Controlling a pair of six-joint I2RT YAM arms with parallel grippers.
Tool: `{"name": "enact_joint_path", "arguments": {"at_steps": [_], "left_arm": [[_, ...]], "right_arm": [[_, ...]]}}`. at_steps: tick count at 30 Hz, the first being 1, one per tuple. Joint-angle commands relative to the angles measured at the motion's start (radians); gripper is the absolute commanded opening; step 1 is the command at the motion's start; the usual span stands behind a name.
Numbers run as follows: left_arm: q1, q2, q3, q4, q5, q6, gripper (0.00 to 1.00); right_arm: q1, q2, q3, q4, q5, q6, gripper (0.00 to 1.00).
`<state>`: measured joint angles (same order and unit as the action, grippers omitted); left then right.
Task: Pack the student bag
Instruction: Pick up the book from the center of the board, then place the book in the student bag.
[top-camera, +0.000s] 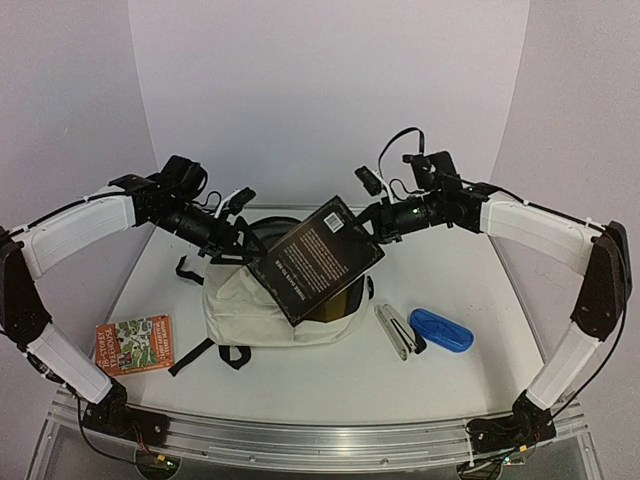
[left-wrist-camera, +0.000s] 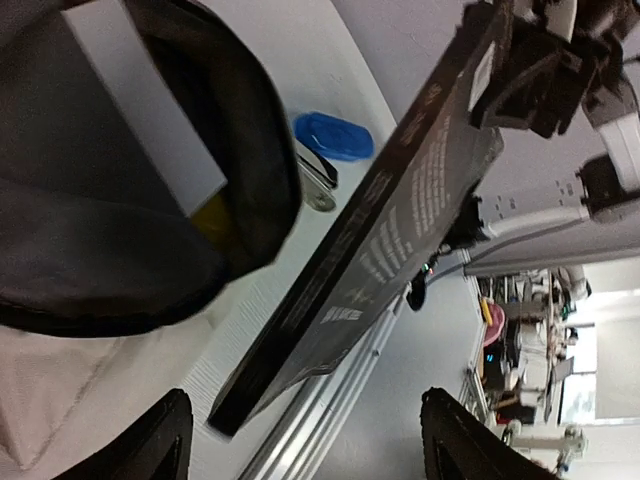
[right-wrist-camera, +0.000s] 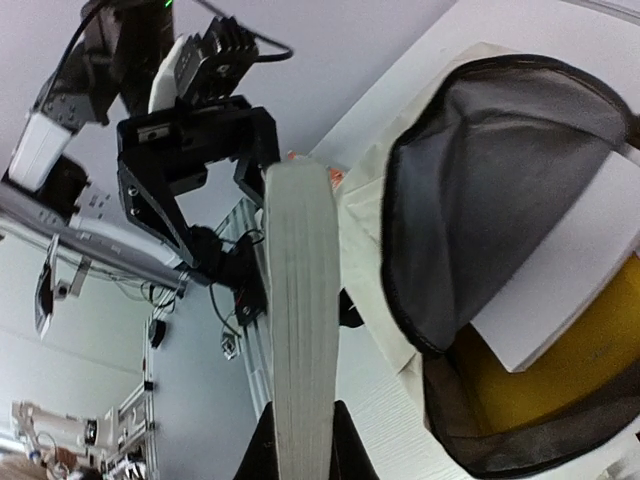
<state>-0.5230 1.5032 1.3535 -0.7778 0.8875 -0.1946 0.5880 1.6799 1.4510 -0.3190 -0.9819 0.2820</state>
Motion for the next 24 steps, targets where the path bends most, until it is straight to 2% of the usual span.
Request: {"name": "enact_joint_path", "arguments": {"at_steps": [1,5,10,12,14,16,21,24], "left_arm": [[0.147,-0.083,-0.132,0.27,-0.149,-0.272,0.81],[0.181,-0.094,-0.22,0.356,-0.269,-0.397,0.85],[0.181,-0.037,-0.238,0.415,-0.256,-0.451,0.85],[0.181,-0.017,-0.231,0.43,-0.248,-0.453,0.8],[0.181,0.009,-0.216,0.434,-0.234,-0.446,0.67],[0.181,0.047,-0.196,0.433,-0.212,-0.439,0.61],[0.181,0.14,-0.138,0.406,-0.184,-0.427,0.61],[0.181,0.167,-0.137,0.481,-0.129,-0.455,0.59]], "right_arm": [[-0.122,-0.105,-0.103,0.274,0.136,0.271,0.0],[-0.141,-0.14,-0.146,0.289,0.193,0.305,0.0],[-0.166,-0.169,-0.182,0.29,0.268,0.354,0.0],[-0.177,-0.179,-0.192,0.292,0.284,0.373,0.0],[-0.179,-0.187,-0.199,0.298,0.295,0.387,0.0],[-0.179,-0.193,-0.206,0.304,0.305,0.399,0.0],[-0.179,-0.208,-0.216,0.311,0.306,0.414,0.0],[-0.178,-0.214,-0.224,0.311,0.313,0.423,0.0]]}}
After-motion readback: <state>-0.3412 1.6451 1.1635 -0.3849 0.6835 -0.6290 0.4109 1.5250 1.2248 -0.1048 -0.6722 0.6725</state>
